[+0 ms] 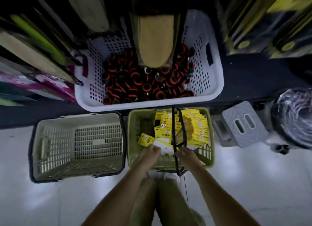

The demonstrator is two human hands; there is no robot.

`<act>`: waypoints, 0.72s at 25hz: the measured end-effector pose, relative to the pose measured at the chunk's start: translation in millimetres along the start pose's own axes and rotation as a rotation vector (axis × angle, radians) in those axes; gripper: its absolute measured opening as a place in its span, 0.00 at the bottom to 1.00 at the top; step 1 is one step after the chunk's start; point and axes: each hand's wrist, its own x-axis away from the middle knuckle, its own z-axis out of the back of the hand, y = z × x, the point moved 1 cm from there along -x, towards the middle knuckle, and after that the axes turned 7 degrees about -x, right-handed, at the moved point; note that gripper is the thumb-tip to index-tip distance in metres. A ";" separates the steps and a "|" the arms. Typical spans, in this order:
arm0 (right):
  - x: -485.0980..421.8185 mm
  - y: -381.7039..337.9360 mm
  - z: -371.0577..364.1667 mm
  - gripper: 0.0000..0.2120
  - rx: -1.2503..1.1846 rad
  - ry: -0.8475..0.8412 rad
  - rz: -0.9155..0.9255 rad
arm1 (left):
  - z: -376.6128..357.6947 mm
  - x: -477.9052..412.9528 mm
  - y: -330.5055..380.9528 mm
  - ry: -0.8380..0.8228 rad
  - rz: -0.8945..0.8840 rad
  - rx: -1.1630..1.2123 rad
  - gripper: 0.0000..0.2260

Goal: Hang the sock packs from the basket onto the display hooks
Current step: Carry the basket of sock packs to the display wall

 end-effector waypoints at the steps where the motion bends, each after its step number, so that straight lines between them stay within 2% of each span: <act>1: -9.3 -3.2 -5.2 0.16 0.022 -0.042 0.025 | -8.2 -21.9 -2.6 -0.001 -0.024 -0.032 0.15; 3: -16.5 0.8 -10.0 0.19 -0.088 -0.021 0.082 | -23.6 -46.8 -1.2 -0.026 -0.057 -0.093 0.14; 7: -23.4 15.2 14.7 0.15 -0.049 0.213 0.146 | -56.4 -78.0 17.8 -0.028 -0.078 -0.140 0.15; 10: -35.8 13.2 36.7 0.09 -0.084 0.239 0.186 | -79.8 -95.3 46.1 -0.087 -0.114 -0.146 0.19; 13: -46.8 4.2 47.8 0.04 -0.153 0.250 0.166 | -90.4 -101.9 62.8 -0.127 -0.099 0.070 0.18; 15: -47.2 -2.0 48.5 0.07 -0.098 0.223 0.153 | -85.0 -95.3 63.4 -0.097 -0.107 0.115 0.14; 18: -35.9 -6.0 48.7 0.09 -0.055 0.189 0.077 | -63.5 -71.2 52.5 -0.017 -0.079 0.045 0.13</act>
